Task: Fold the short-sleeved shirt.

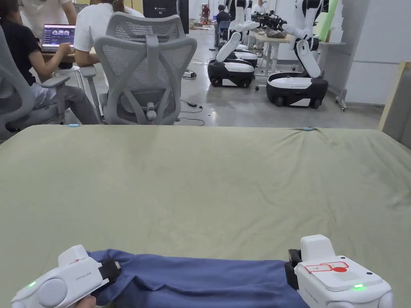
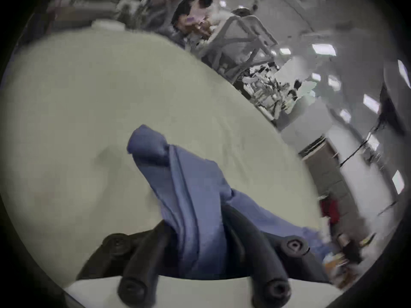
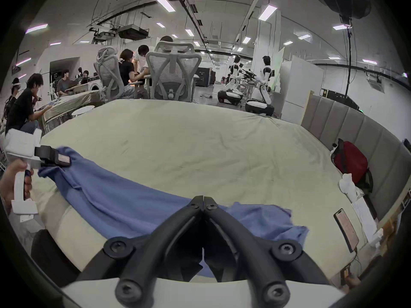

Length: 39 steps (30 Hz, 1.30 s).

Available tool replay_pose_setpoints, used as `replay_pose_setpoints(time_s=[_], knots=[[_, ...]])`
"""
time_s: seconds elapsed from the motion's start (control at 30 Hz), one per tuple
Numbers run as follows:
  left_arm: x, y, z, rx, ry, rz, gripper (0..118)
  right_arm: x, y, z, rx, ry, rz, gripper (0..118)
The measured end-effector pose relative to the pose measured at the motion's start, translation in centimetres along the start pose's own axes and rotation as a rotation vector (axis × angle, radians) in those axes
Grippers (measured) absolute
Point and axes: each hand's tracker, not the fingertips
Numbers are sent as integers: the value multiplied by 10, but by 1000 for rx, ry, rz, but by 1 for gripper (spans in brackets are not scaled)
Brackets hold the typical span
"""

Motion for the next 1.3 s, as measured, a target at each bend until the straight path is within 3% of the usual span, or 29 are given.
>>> replay_pose_setpoints(time_s=[0.17,0.4,0.47,0.57,0.6,0.63,0.67,0.7,0.73,0.77,0.8,0.9,1.03,1.13,1.17,1.3], knots=[[87,-21,23,70,98,-422,5,8,0,0,0,13,-3,0],[225,-110,-11,-11,91,-816,5,47,-13,15,5,13,-4,0],[249,-140,-35,-40,149,-941,4,61,-19,19,9,26,-14,0],[256,-160,-65,-130,210,-986,7,77,-26,21,11,31,-16,0],[256,-160,-68,-121,226,-978,15,82,-27,22,11,33,-19,0],[256,-160,-68,-116,228,-978,31,86,-28,23,13,39,-29,0],[257,-156,-62,-110,215,-978,57,90,-29,23,16,52,-44,0],[257,-147,-53,-90,168,-933,65,94,-29,24,18,65,-54,0],[258,-138,-44,-81,129,-871,65,96,-29,24,20,70,-60,0],[259,-126,-29,-47,56,-774,81,98,-28,24,20,76,-66,0],[258,-113,-6,43,-89,-651,82,99,-26,23,21,85,-71,0],[247,-83,29,75,-229,-364,79,99,-22,25,33,100,-79,0],[224,-68,24,31,-121,-268,73,100,-22,26,40,126,-120,0],[209,-73,5,-45,-79,-250,5,97,-21,23,45,116,-114,0],[206,-75,0,-56,-88,-228,0,96,-21,22,44,107,-105,0],[207,-94,-23,-177,-189,-167,0,94,-21,16,34,105,-117,0]])
